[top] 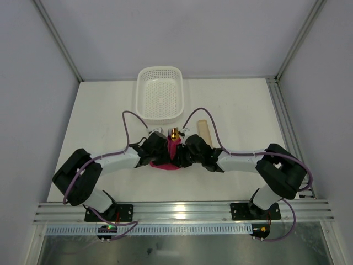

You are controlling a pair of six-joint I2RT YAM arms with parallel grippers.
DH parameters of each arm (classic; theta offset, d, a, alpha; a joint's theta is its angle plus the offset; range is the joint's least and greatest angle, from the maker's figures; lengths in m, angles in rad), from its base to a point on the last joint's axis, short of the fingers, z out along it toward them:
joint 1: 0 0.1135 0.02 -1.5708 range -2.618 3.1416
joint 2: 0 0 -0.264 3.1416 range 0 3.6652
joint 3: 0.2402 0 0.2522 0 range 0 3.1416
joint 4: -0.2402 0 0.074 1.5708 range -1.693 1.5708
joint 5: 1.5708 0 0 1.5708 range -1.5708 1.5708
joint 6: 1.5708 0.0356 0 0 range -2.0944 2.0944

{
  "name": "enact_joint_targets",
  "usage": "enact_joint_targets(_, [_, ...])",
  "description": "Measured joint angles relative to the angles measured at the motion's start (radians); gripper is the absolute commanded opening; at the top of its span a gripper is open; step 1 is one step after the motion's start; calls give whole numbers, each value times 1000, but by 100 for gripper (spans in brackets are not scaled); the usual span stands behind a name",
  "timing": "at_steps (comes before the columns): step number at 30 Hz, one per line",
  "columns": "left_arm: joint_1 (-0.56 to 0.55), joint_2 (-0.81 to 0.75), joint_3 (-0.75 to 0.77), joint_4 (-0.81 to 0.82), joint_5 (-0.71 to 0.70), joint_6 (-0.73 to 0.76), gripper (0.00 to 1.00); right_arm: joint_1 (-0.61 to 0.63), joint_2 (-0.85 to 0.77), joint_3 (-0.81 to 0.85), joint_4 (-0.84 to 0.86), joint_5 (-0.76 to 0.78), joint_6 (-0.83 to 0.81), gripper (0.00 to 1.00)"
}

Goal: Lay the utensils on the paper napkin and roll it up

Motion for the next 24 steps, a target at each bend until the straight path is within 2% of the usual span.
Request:
enact_joint_targets(13, [32, -1, 30, -48, 6, -19, 31, 11, 0, 31, -23, 12, -26, 24])
enact_joint_targets(24, [100, -69, 30, -98, 16, -16, 40, 48, 37, 106, -99, 80, -50, 22])
